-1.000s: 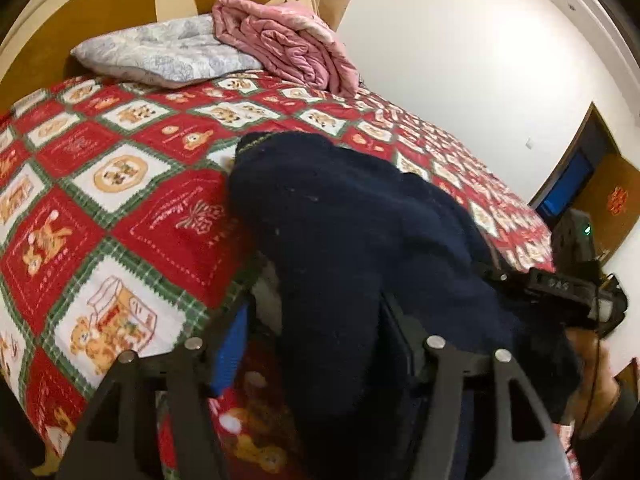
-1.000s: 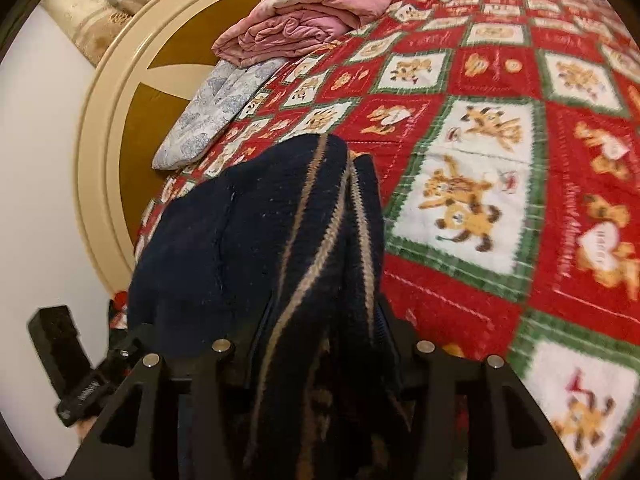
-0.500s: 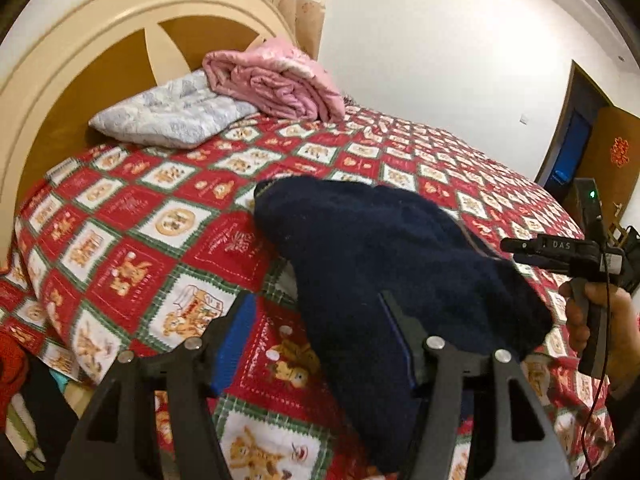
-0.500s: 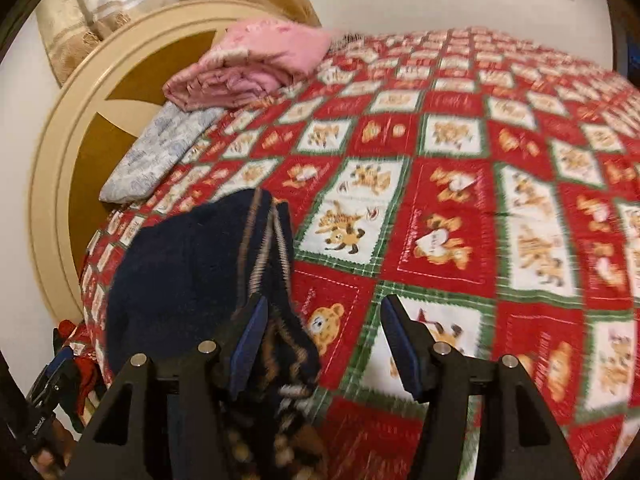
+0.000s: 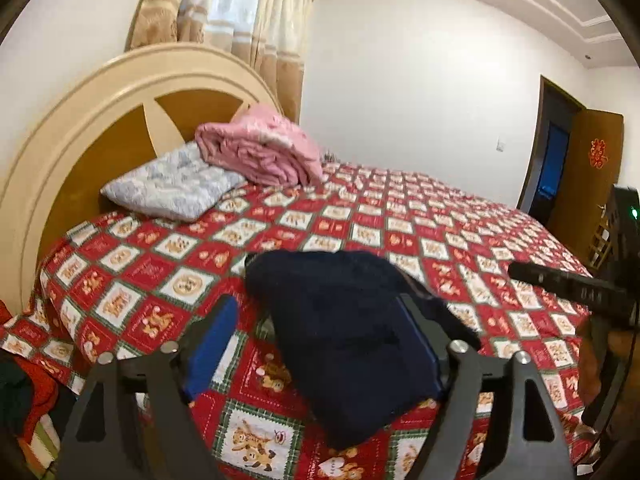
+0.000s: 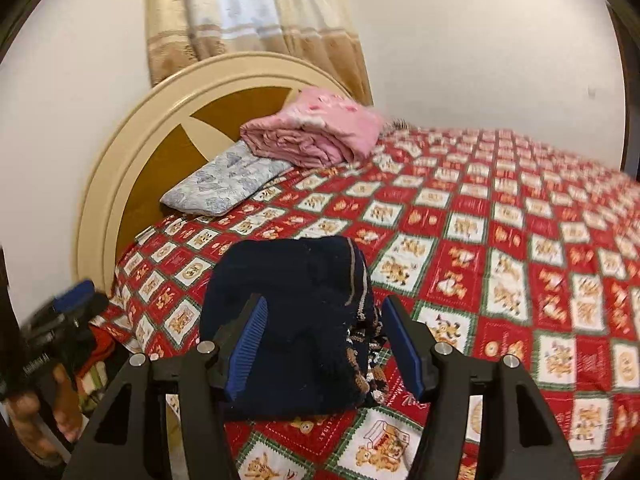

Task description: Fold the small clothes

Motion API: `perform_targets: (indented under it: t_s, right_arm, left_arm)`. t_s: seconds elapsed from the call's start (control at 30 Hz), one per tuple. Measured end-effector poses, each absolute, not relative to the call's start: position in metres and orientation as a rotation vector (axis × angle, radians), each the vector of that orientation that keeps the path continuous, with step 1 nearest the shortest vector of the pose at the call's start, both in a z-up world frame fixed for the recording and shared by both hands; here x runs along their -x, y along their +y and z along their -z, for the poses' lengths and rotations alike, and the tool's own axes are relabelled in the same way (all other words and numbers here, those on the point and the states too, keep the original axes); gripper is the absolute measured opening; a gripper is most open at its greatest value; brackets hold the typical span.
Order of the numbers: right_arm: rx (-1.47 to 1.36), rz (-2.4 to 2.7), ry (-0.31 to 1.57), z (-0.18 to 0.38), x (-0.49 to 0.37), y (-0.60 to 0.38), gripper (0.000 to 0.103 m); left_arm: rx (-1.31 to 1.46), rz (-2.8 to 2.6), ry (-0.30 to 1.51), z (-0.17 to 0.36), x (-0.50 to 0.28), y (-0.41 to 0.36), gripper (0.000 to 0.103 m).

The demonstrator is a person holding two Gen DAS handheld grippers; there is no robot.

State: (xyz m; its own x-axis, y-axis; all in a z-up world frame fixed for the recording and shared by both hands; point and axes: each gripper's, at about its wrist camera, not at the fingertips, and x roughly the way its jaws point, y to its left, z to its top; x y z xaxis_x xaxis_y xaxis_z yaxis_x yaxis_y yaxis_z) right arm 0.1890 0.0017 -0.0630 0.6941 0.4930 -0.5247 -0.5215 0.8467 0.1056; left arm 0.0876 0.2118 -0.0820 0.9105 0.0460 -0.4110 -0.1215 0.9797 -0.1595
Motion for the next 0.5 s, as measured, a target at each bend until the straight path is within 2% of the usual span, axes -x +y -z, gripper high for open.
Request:
perform_targets:
  t_s: [0.1,0.23,0.5]
  right_arm:
    - [0.078,-0.554,0.530,0.056,-0.173,0.002,0.070]
    - [0.088,-0.568,0.515,0.053,-0.160,0.005,0.071]
    - [0.104,-0.594,0.505,0.056,-0.143,0.009,0.071]
  left_arm:
    - [0.175,-0.096,0.375,0.072,-0.079,0.210,0.092]
    - [0.182,-0.085,0.353,0.064,-0.072,0.208,0.097]
    - [0.185,-0.081,0.342,0.061,-0.069,0.206,0.097]
